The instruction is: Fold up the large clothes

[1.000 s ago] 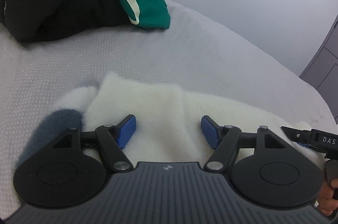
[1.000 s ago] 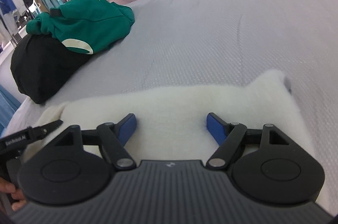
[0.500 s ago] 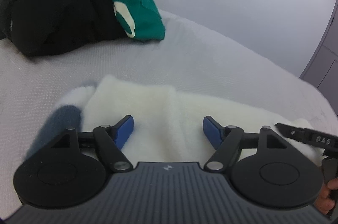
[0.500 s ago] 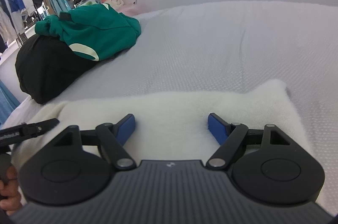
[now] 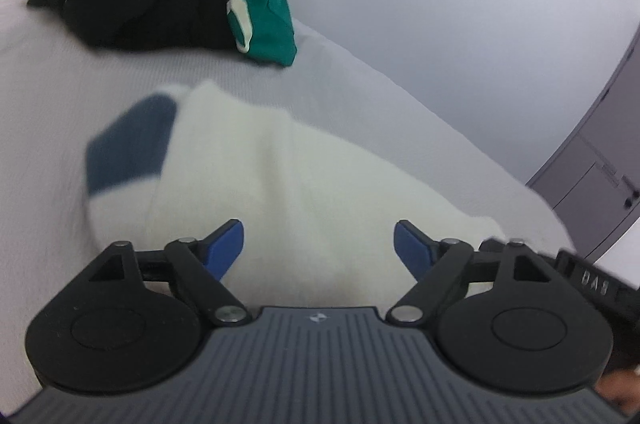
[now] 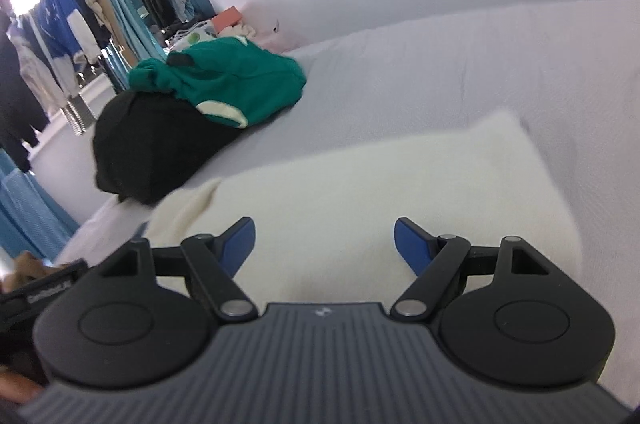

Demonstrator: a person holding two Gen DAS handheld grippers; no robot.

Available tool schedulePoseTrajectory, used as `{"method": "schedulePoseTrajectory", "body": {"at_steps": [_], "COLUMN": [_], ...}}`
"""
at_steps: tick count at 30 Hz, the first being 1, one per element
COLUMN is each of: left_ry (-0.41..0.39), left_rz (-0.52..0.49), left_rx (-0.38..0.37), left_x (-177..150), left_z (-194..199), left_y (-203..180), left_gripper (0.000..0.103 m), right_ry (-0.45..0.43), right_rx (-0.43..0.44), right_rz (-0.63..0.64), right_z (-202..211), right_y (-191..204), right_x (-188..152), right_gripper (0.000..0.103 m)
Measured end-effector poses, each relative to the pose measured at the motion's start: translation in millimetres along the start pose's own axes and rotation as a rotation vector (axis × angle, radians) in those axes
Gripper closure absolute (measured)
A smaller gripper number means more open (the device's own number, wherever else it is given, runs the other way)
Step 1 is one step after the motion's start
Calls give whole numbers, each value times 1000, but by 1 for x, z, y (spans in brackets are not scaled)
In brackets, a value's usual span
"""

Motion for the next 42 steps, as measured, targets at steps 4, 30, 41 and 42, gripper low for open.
{"method": "schedulePoseTrajectory", "body": {"at_steps": [4, 30, 41, 42], "left_ry": [57, 157, 80, 73], "left_rz": [77, 936, 725, 711], "left_rx": [-14, -266, -117, -111], "left_x": [-13, -29, -17, -16], "left_z": [-6, -78, -73, -72], "left_y": [9, 103, 92, 91], "left_gripper": [8, 3, 34, 37], "right_ry": [85, 145, 79, 66], "right_rx": [56, 190, 209, 201], "right_rz": [-144, -725, -818, -830], "right_z": [-4, -59, -64, -63], "right_y": [-10, -45, -58, -61], "right_x": [-24, -61, -60, -58], "right_gripper": [16, 0, 0, 0]}}
Point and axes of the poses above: each gripper's, at about its wrist camera, not at the fingertips, and z roughly against the way its jaws point, y to its left, x to its top, the point moved 7 cm from there along -z, roughly the way its jaws point, and after that the axes turned 3 degrees about z, right-handed, at the moved point
